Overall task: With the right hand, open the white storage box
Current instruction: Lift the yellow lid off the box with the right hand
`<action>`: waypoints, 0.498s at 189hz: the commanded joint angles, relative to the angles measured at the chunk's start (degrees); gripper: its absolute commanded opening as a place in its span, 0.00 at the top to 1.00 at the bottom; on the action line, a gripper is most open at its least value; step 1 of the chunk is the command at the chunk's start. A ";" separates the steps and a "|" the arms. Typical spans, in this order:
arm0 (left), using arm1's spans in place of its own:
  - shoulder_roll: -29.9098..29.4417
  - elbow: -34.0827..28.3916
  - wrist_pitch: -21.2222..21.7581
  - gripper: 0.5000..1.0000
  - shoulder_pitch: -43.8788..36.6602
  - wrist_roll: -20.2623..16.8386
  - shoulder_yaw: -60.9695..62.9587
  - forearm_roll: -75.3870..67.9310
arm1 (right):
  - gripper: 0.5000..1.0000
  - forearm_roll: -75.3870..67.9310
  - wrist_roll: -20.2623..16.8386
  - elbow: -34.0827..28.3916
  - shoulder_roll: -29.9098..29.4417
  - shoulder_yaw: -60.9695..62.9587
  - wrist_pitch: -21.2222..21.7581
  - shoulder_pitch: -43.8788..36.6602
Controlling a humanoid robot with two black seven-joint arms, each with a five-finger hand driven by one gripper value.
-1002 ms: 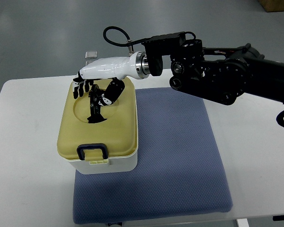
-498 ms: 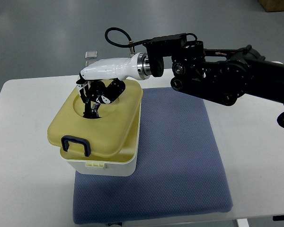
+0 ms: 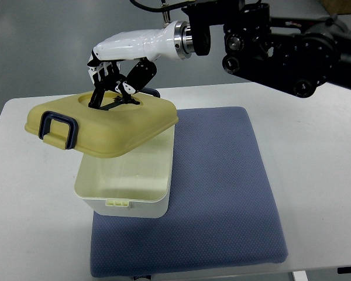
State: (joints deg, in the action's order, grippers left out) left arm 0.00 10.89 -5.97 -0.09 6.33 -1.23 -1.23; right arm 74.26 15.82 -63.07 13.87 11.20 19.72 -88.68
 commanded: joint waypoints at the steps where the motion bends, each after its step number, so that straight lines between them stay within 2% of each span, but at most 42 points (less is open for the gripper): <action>1: 0.00 0.01 -0.01 0.00 0.01 0.00 0.00 0.00 | 1.00 0.01 0.00 -1.61 3.97 2.07 4.80 -0.44; 15: 0.00 0.09 -0.01 0.00 0.01 0.00 0.09 0.00 | 1.00 0.09 0.09 -2.58 8.27 3.30 9.46 -0.44; 32: 0.00 0.18 -0.01 0.00 0.01 0.00 0.09 0.00 | 1.00 0.27 0.88 -3.28 13.10 3.30 12.45 -0.35; 60: 0.00 0.53 -0.01 0.00 0.01 0.00 0.26 0.00 | 1.00 0.89 2.11 -3.46 20.40 2.42 15.28 0.62; 94: 0.00 0.71 -0.01 0.00 0.01 0.00 0.44 -0.09 | 1.00 3.08 3.08 -3.46 27.26 1.89 15.28 5.27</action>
State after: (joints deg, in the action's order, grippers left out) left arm 0.00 11.51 -5.99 -0.09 6.33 -0.90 -1.23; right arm 75.53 18.20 -66.54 37.50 13.31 34.90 -85.95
